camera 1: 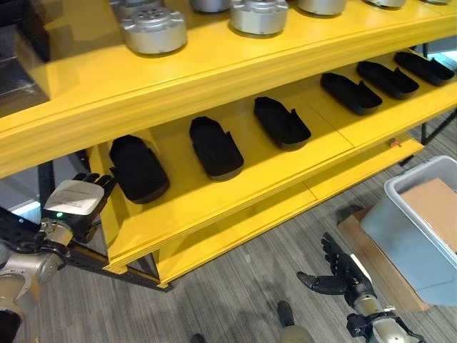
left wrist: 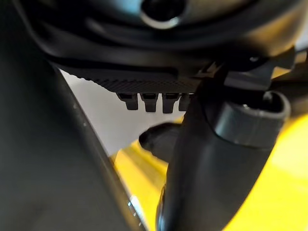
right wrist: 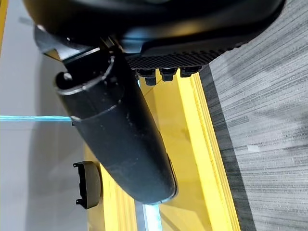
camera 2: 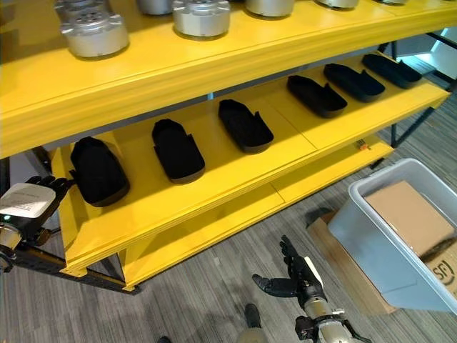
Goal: Move parts from the plastic box to the shelf.
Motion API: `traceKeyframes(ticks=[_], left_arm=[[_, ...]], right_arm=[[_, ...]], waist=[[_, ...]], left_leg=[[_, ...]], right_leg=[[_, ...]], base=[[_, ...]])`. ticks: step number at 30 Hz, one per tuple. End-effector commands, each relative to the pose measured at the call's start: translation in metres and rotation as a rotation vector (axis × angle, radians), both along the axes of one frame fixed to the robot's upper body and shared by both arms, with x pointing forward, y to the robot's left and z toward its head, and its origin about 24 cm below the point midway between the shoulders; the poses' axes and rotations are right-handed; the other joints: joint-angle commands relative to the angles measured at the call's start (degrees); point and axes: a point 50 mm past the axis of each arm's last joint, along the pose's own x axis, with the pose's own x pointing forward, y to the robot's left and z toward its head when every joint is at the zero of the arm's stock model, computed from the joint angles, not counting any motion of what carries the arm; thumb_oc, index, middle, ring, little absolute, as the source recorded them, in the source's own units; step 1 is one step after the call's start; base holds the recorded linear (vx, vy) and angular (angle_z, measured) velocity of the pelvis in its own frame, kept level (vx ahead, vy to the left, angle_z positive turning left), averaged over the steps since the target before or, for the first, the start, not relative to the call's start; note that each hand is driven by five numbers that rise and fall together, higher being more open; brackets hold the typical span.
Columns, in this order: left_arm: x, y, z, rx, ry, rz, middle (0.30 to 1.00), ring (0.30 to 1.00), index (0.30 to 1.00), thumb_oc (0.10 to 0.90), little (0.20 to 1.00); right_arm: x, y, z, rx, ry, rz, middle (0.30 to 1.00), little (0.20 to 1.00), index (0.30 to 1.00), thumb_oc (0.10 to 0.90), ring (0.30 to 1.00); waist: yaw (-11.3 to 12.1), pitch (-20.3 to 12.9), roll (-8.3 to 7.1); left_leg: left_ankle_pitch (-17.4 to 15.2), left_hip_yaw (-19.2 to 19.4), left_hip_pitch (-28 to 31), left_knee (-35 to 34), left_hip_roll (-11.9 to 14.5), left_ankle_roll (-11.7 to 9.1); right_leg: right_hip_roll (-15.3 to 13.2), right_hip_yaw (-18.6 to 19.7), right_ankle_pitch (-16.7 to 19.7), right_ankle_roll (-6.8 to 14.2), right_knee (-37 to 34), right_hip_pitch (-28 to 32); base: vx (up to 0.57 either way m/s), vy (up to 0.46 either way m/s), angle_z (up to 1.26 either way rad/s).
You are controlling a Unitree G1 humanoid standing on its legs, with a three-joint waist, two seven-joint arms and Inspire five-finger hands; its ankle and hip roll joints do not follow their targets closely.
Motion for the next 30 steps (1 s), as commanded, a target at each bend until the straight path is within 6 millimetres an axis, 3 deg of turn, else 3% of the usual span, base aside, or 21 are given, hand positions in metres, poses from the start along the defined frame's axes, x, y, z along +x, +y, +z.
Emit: traceKeyframes(ticks=[1, 6, 9, 19, 25, 30], left_arm=[[0.007, 0.013, 0.067, -0.082, -0.337, 0.049, 1.000, 1.000, 1.000, 0.900, 1.000], [0.010, -0.007, 0.059, -0.250, -0.385, -0.012, 1.000, 1.000, 1.000, 0.900, 1.000], [0.020, -0.025, 0.040, -0.455, -0.400, -0.044, 1.000, 1.000, 1.000, 0.900, 1.000], [0.059, -0.061, -0.005, -0.733, -0.320, -0.021, 1.000, 1.000, 1.000, 0.900, 1.000], [0.080, -0.081, -0.015, -0.855, -0.300, -0.011, 1.000, 1.000, 1.000, 0.900, 1.000], [0.095, -0.085, -0.016, -0.966, -0.310, 0.031, 1.000, 1.000, 1.000, 0.900, 1.000]], right_arm=[[0.022, -0.012, 0.041, -0.032, -0.221, -0.022, 1.000, 1.000, 1.000, 0.900, 1.000], [0.023, -0.012, 0.039, -0.026, -0.206, -0.020, 1.000, 1.000, 1.000, 0.900, 1.000], [0.027, -0.010, 0.039, -0.016, -0.203, -0.016, 1.000, 1.000, 1.000, 0.900, 1.000], [0.026, -0.002, 0.031, -0.014, -0.160, 0.021, 1.000, 1.000, 1.000, 0.900, 1.000], [0.024, 0.001, 0.029, -0.013, -0.148, 0.030, 1.000, 1.000, 1.000, 0.900, 1.000], [0.023, 0.002, 0.029, -0.018, -0.145, 0.030, 1.000, 1.000, 1.000, 0.900, 1.000]], waist=[[0.2, -4.1, 0.36], [0.2, -4.2, 0.23], [0.1, -4.4, 0.13], [-1.2, -4.5, -0.45], [-2.0, -4.2, -0.59], [-2.8, -3.9, -0.43]], left_leg=[[-3.5, 1.6, 3.5, 0.5, 2.1, 0.6], [-3.6, 1.2, 3.6, 0.5, 2.2, 0.7], [-3.5, 0.9, 3.6, 0.4, 2.3, 0.7], [-2.9, 1.1, 3.7, 0.1, 2.9, 0.4], [-2.7, 1.5, 3.8, -0.1, 3.2, 0.3], [-2.4, 1.8, 3.6, -0.1, 3.3, 0.3]], right_leg=[[-4.1, -1.2, -5.2, 2.6, 1.8, 4.2], [-3.8, -1.5, -5.5, 2.3, 2.0, 4.6], [-3.6, -1.8, -5.7, 2.0, 2.2, 4.9], [-2.7, -1.8, -6.0, 1.6, 2.2, 4.8], [-2.3, -1.3, -5.8, 1.5, 2.0, 4.4], [-2.1, -0.7, -5.7, 1.6, 2.2, 3.7]], base=[[0.00, -0.008, 0.03], [0.00, -0.005, 0.06], [-0.01, -0.004, 0.11], [0.00, -0.003, 0.02], [0.00, -0.006, -0.01], [-0.01, -0.002, -0.05]])
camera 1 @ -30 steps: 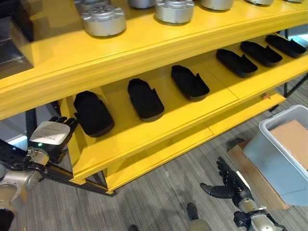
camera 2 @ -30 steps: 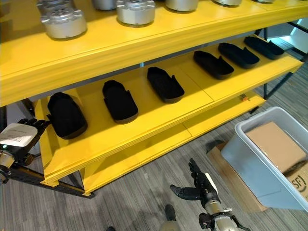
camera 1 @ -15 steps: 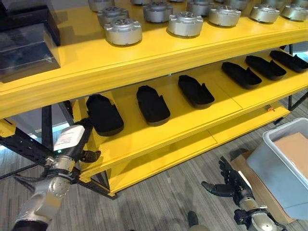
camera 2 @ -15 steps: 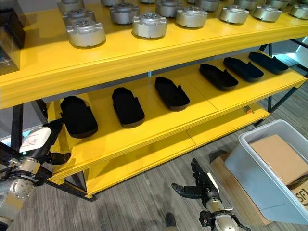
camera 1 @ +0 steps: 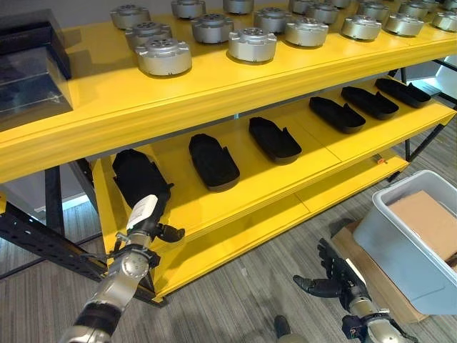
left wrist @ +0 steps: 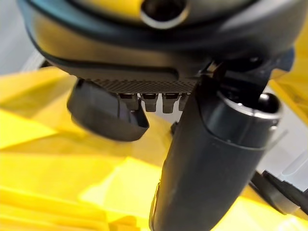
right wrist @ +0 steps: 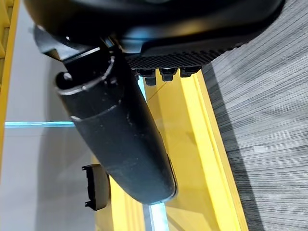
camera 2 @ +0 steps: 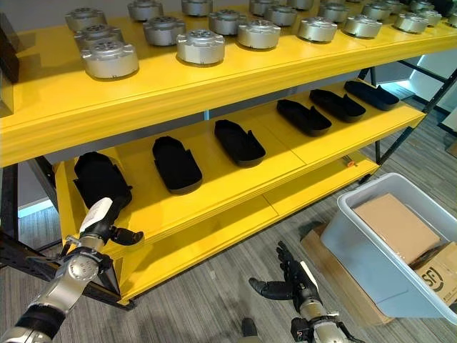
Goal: Move parts from the plastic box to the shelf.
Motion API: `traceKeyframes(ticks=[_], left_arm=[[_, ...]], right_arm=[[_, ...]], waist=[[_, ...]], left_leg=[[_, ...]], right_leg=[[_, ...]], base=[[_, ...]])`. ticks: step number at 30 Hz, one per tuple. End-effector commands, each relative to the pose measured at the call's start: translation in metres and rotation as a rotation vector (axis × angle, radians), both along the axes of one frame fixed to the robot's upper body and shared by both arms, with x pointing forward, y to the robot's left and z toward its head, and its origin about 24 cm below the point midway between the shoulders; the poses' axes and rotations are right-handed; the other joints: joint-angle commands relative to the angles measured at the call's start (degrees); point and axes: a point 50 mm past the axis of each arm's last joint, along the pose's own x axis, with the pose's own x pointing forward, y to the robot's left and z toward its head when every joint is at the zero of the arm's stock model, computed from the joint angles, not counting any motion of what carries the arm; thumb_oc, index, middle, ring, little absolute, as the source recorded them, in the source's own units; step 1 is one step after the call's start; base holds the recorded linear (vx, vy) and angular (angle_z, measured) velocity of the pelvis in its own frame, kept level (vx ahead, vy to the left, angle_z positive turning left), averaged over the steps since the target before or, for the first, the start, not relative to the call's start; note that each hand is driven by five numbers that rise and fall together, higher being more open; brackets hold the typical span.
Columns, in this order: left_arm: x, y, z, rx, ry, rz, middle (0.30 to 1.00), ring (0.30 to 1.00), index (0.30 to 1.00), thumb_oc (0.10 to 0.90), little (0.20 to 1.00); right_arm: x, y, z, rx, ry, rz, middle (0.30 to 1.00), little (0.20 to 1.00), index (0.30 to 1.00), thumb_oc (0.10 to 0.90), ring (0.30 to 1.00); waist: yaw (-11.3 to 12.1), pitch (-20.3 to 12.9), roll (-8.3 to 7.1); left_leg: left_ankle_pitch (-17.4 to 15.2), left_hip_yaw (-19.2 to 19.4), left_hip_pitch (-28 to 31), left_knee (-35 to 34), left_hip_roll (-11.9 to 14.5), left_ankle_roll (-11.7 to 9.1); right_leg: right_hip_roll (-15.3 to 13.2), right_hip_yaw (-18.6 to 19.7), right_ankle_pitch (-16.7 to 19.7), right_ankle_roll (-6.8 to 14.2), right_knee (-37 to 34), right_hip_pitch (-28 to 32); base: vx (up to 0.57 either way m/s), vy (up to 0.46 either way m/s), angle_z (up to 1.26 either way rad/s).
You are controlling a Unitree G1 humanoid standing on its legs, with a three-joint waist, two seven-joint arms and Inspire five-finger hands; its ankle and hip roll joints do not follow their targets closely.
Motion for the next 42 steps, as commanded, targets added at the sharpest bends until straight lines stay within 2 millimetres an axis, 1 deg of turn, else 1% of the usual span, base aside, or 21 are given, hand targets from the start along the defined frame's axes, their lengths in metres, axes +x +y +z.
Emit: traceKeyframes(ticks=[1, 5, 10, 11, 17, 20, 24, 26, 35, 42], left_arm=[[0.046, 0.011, 0.076, -0.063, -0.306, 0.078, 1.000, 1.000, 1.000, 0.900, 1.000], [0.053, 0.012, 0.079, -0.144, -0.316, 0.120, 1.000, 1.000, 1.000, 0.900, 1.000], [0.058, 0.011, 0.084, -0.193, -0.338, 0.137, 1.000, 1.000, 1.000, 0.900, 1.000], [0.062, 0.012, 0.090, -0.258, -0.368, 0.173, 1.000, 1.000, 1.000, 0.900, 1.000], [0.066, 0.017, 0.094, -0.299, -0.391, 0.232, 1.000, 1.000, 1.000, 0.900, 1.000], [0.068, 0.020, 0.093, -0.321, -0.385, 0.255, 1.000, 1.000, 1.000, 0.900, 1.000], [0.070, 0.017, 0.097, -0.335, -0.407, 0.252, 1.000, 1.000, 1.000, 0.900, 1.000], [0.069, 0.024, 0.092, -0.338, -0.388, 0.285, 1.000, 1.000, 1.000, 0.900, 1.000], [0.072, 0.029, 0.085, -0.398, -0.350, 0.350, 1.000, 1.000, 1.000, 0.900, 1.000], [0.068, 0.032, 0.074, -0.409, -0.319, 0.369, 1.000, 1.000, 1.000, 0.900, 1.000]], right_arm=[[0.025, -0.010, 0.040, -0.051, -0.221, 0.012, 1.000, 1.000, 1.000, 0.900, 1.000], [0.023, -0.008, 0.039, -0.047, -0.213, 0.014, 1.000, 1.000, 1.000, 0.900, 1.000], [0.024, -0.008, 0.040, -0.050, -0.215, 0.016, 1.000, 1.000, 1.000, 0.900, 1.000], [0.025, -0.007, 0.041, -0.049, -0.217, 0.019, 1.000, 1.000, 1.000, 0.900, 1.000], [0.025, -0.005, 0.041, -0.043, -0.222, 0.018, 1.000, 1.000, 1.000, 0.900, 1.000], [0.025, -0.004, 0.040, -0.042, -0.218, 0.020, 1.000, 1.000, 1.000, 0.900, 1.000], [0.024, -0.004, 0.041, -0.041, -0.222, 0.018, 1.000, 1.000, 1.000, 0.900, 1.000], [0.023, -0.004, 0.041, -0.038, -0.220, 0.021, 1.000, 1.000, 1.000, 0.900, 1.000], [0.021, -0.004, 0.041, -0.030, -0.220, 0.021, 1.000, 1.000, 1.000, 0.900, 1.000], [0.019, -0.003, 0.040, -0.025, -0.218, 0.027, 1.000, 1.000, 1.000, 0.900, 1.000]], waist=[[-0.1, 0.1, 0.86], [-0.7, 0.4, 0.95], [-0.9, 0.8, 1.00], [-1.1, 1.3, 1.15], [-1.4, 1.8, 1.30], [-1.6, 1.9, 1.31], [-1.6, 2.0, 1.21], [-1.8, 2.0, 1.13], [-2.2, 2.4, 0.77], [-2.0, 2.2, 0.46]], left_leg=[[-2.8, 2.8, 3.8, -0.1, 3.2, 0.3], [-2.6, 2.9, 3.6, -0.1, 3.2, 0.2], [-2.5, 3.0, 3.3, -0.1, 3.3, 0.1], [-2.2, 2.9, 2.8, 0.1, 3.5, 0.1], [-2.0, 2.9, 2.4, 0.1, 3.5, 0.0], [-2.0, 2.9, 2.2, 0.1, 3.5, 0.0], [-2.1, 2.9, 2.1, 0.1, 3.4, 0.0], [-2.1, 3.0, 2.1, 0.1, 3.5, 0.0], [-2.1, 3.4, 1.9, 0.4, 3.5, 0.0], [-2.2, 3.3, 1.8, 0.5, 3.4, 0.0]], right_leg=[[-2.2, 0.2, -5.8, 1.9, 2.2, 3.4], [-2.2, 0.4, -5.8, 1.9, 2.3, 3.0], [-2.1, 0.5, -5.7, 1.9, 2.4, 2.5], [-2.0, 0.7, -5.7, 1.8, 2.6, 1.9], [-1.9, 0.8, -5.6, 1.8, 2.9, 1.1], [-1.9, 0.8, -5.6, 1.7, 3.0, 0.9], [-2.0, 0.9, -5.7, 1.9, 3.0, 0.8], [-1.9, 1.0, -5.7, 1.9, 3.0, 0.7], [-2.0, 1.4, -5.7, 1.9, 3.3, 0.1], [-1.9, 1.3, -6.0, 1.9, 3.4, 0.3]], base=[[0.00, -0.004, -0.03], [0.00, -0.005, -0.03], [-0.01, -0.008, -0.05], [-0.01, -0.012, -0.05], [0.00, -0.004, -0.04], [0.00, 0.000, 0.00], [0.00, 0.000, 0.00], [0.00, 0.000, 0.00], [0.00, 0.000, 0.00], [0.00, 0.000, 0.00]])
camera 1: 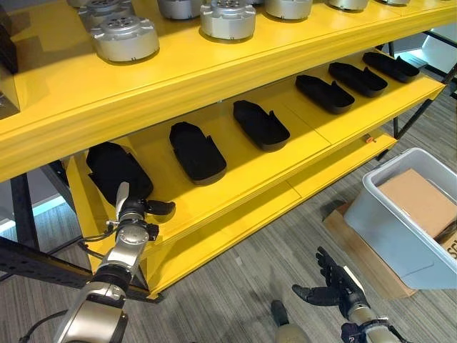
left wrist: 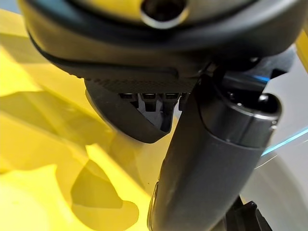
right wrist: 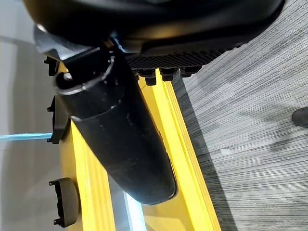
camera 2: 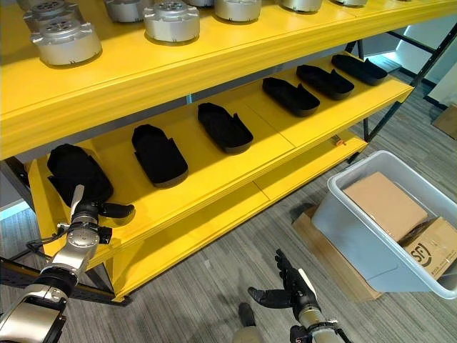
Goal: Move parts from the plastic box to the shelf.
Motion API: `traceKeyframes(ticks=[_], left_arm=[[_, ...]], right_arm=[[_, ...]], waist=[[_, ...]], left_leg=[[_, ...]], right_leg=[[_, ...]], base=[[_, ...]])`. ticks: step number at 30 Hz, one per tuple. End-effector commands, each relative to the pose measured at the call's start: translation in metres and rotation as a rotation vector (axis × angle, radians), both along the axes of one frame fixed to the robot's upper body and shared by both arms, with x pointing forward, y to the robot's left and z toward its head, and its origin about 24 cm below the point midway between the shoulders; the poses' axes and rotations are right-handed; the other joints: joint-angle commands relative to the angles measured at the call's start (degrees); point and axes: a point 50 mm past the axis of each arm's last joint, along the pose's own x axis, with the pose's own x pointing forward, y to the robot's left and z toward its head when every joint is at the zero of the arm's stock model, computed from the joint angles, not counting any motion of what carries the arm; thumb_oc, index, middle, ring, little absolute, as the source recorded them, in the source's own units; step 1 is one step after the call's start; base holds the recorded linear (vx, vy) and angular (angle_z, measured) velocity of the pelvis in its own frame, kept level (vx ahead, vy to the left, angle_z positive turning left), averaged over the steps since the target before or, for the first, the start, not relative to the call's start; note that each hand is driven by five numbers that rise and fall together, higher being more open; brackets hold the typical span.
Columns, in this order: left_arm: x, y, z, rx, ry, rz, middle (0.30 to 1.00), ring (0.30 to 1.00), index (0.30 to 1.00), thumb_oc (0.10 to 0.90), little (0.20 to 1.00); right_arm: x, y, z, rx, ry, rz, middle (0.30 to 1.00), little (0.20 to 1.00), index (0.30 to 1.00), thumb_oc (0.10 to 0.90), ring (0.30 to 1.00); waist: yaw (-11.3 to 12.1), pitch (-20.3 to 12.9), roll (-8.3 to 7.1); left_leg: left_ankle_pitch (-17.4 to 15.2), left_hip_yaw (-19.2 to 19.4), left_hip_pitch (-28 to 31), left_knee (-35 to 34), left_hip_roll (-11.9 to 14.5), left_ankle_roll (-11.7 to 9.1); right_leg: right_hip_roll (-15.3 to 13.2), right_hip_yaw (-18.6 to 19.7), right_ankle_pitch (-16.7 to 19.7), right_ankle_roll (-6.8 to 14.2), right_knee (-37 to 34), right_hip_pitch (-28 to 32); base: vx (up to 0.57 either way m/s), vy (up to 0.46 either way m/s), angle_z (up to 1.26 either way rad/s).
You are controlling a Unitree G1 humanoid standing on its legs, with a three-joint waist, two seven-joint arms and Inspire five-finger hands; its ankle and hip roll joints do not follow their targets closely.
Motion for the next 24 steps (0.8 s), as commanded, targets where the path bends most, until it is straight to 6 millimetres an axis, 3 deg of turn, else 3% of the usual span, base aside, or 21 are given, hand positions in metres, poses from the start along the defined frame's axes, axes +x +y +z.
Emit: traceKeyframes(ticks=[1, 14, 24], left_arm=[[0.029, 0.007, 0.057, -0.020, -0.213, 0.047, 1.000, 1.000, 1.000, 0.900, 1.000], [0.006, 0.006, 0.023, -0.067, -0.161, 0.042, 1.000, 1.000, 1.000, 0.900, 1.000], [-0.004, 0.011, 0.013, -0.047, -0.128, 0.051, 1.000, 1.000, 1.000, 0.900, 1.000]], right_arm=[[0.030, -0.003, 0.045, 0.005, -0.264, 0.026, 1.000, 1.000, 1.000, 0.900, 1.000], [0.029, -0.006, 0.044, -0.006, -0.264, 0.008, 1.000, 1.000, 1.000, 0.900, 1.000], [0.028, -0.007, 0.042, -0.007, -0.253, 0.005, 1.000, 1.000, 1.000, 0.900, 1.000]], waist=[[0.4, 0.5, 0.04], [1.6, 0.5, -0.10], [2.2, 0.4, -0.15]], left_leg=[[-2.2, 1.7, 4.0, 0.5, 3.5, -0.1], [-2.4, 1.2, 4.5, 0.4, 3.4, 0.1], [-2.4, 1.0, 4.6, 0.3, 3.2, 0.1]], right_leg=[[-1.9, -0.2, -6.5, 1.7, 3.4, 3.7], [-1.9, -1.1, -6.9, 1.3, 3.4, 4.9], [-1.9, -1.5, -6.9, 1.3, 3.3, 5.3]], base=[[0.00, 0.000, 0.00], [0.00, 0.000, 0.01], [0.00, 0.000, 0.00]])
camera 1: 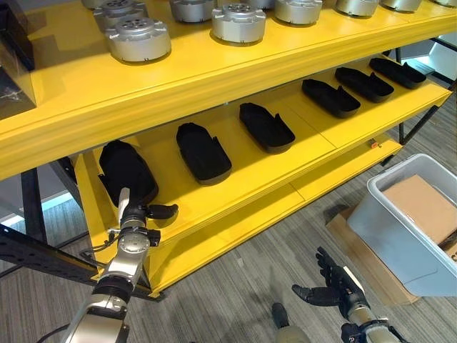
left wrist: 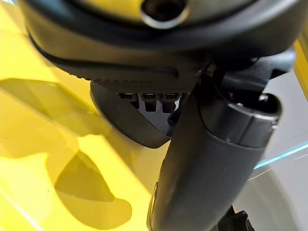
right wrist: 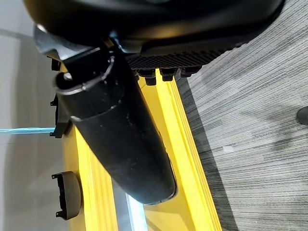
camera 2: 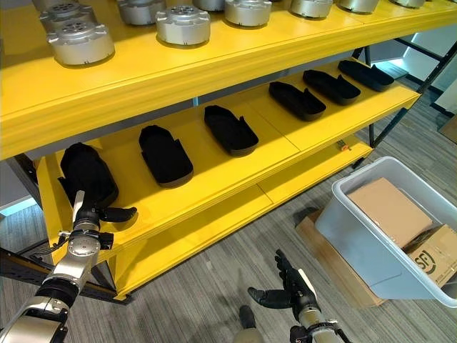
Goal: Move parts from the plastic box to the shelf.
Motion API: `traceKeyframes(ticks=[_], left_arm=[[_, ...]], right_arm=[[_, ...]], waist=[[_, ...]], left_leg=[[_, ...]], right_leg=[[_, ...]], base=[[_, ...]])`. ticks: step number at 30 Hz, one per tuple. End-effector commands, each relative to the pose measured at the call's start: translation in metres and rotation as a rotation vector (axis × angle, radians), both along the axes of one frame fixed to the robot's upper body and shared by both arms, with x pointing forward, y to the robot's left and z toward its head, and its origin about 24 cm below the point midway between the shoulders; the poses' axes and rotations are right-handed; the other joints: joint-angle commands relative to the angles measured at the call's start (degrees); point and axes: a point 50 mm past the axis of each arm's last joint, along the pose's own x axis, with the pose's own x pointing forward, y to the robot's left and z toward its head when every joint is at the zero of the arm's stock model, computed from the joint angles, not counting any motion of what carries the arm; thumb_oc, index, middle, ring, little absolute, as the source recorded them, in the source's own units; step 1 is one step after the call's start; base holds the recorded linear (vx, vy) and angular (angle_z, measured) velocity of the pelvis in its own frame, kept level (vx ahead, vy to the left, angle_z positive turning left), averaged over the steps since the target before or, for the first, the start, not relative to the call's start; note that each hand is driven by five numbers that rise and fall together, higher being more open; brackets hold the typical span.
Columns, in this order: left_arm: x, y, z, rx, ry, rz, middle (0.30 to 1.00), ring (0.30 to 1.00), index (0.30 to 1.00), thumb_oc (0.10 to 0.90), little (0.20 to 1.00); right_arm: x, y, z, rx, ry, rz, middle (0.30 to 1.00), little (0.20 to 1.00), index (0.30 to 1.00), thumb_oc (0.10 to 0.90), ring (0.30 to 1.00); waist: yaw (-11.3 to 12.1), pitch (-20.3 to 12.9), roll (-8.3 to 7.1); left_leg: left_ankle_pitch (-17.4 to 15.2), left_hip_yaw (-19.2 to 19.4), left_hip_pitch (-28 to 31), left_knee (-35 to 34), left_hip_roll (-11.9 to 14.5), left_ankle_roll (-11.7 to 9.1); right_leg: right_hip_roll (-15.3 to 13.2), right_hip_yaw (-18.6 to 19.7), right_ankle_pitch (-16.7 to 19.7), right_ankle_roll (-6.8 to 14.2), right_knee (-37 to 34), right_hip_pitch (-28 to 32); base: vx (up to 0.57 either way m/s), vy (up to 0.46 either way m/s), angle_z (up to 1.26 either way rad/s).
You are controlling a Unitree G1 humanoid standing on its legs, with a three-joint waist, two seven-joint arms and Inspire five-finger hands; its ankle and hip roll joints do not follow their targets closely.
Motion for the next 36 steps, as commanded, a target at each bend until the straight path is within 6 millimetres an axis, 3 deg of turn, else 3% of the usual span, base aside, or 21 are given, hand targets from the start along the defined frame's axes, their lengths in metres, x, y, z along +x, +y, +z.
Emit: traceKeyframes(ticks=[1, 16, 25, 36], left_arm=[[0.010, 0.017, 0.024, 0.015, -0.092, 0.063, 1.000, 1.000, 1.000, 0.900, 1.000], [0.002, 0.019, 0.015, 0.024, -0.066, 0.077, 1.000, 1.000, 1.000, 0.900, 1.000], [0.003, 0.009, 0.010, -0.010, -0.066, 0.066, 1.000, 1.000, 1.000, 0.900, 1.000], [-0.005, -0.006, -0.009, -0.075, -0.030, 0.042, 1.000, 1.000, 1.000, 0.900, 1.000]], right_arm=[[0.028, -0.007, 0.042, -0.008, -0.252, 0.004, 1.000, 1.000, 1.000, 0.900, 1.000], [0.028, -0.008, 0.040, -0.005, -0.247, 0.000, 1.000, 1.000, 1.000, 0.900, 1.000], [0.029, -0.007, 0.040, -0.006, -0.247, -0.008, 1.000, 1.000, 1.000, 0.900, 1.000], [0.029, -0.006, 0.038, -0.011, -0.236, -0.016, 1.000, 1.000, 1.000, 0.900, 1.000]], waist=[[0.7, 0.2, 0.09], [1.5, -0.1, -0.26], [1.6, -0.2, -0.29], [1.8, -0.4, -0.22]], left_leg=[[-2.4, 1.5, 3.8, 0.3, 3.2, 0.1], [-2.5, 1.1, 3.7, 0.5, 3.0, 0.4], [-2.4, 0.8, 3.5, 0.5, 3.0, 0.4], [-2.6, 0.8, 3.5, 0.6, 2.8, 0.6]], right_leg=[[-1.9, -1.1, -6.8, 1.3, 3.3, 4.0], [-2.1, -1.7, -6.6, 1.4, 2.9, 4.8], [-2.0, -1.8, -6.8, 1.3, 2.9, 4.8], [-2.1, -1.7, -6.6, 1.2, 2.6, 4.9]], base=[[0.00, 0.000, 0.00], [0.00, 0.000, 0.00], [0.00, 0.000, 0.00], [0.00, -0.001, 0.03]])
